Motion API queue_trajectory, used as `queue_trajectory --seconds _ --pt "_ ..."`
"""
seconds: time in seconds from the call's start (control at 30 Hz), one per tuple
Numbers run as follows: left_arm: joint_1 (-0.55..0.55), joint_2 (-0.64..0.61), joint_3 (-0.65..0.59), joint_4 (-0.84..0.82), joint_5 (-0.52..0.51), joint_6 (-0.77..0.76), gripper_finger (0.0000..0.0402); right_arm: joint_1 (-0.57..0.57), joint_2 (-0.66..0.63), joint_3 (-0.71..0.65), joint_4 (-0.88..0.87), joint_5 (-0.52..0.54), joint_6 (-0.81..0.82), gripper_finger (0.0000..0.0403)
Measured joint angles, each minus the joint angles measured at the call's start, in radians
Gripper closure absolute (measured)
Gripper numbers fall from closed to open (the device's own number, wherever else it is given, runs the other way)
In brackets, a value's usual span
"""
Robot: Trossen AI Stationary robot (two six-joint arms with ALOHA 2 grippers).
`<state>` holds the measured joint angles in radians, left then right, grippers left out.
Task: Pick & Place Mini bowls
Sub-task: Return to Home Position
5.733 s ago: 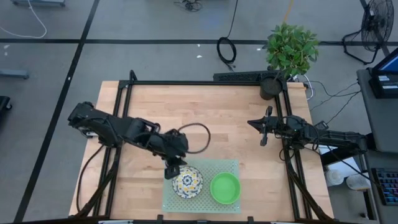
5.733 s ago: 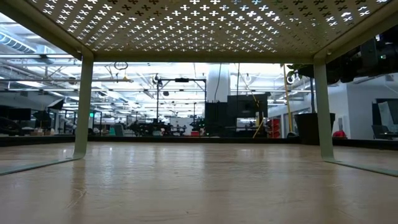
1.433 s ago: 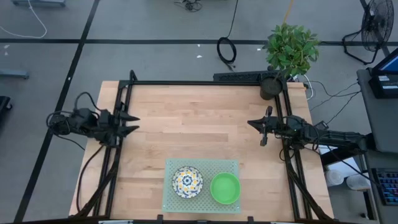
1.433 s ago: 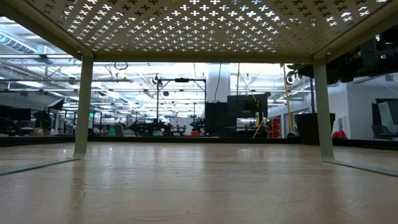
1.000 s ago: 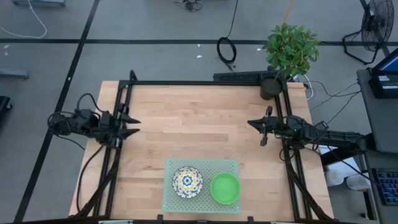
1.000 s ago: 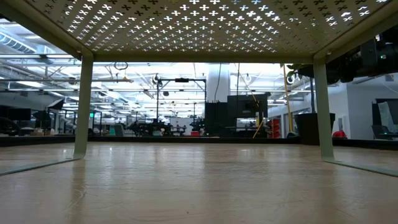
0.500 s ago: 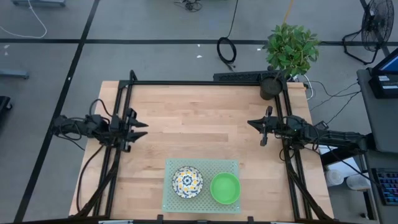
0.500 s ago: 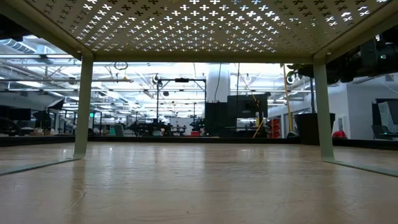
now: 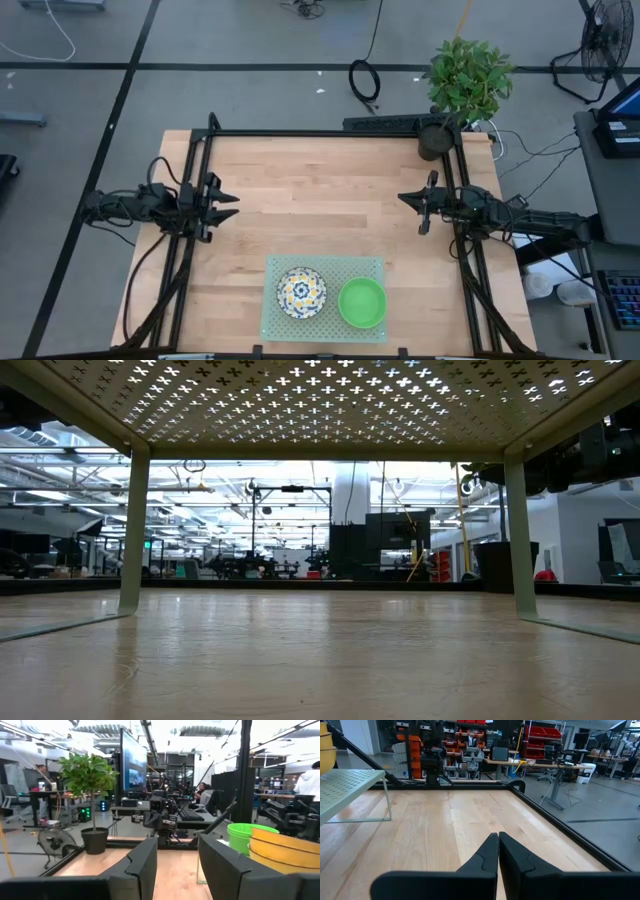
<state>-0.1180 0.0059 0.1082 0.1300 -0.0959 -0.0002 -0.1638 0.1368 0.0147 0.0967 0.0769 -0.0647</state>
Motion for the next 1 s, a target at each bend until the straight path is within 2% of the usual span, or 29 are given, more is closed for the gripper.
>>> queue_trajectory --seconds 0.27,0.53,1.0 --pt "0.051 0.0 -0.091 0.102 0.001 -0.03 0.0254 0.0 0.0 0.0 0.0 0.0 0.0 0.0403" --pt "0.103 0.0 -0.094 0.092 0.072 -0.062 0.0254 0.0 0.0 0.0 0.0 0.0 0.0 0.0403" --pt "0.146 0.0 -0.094 0.01 0.072 -0.081 0.0254 0.0 0.0 0.0 0.0 0.0 0.0 0.0403"
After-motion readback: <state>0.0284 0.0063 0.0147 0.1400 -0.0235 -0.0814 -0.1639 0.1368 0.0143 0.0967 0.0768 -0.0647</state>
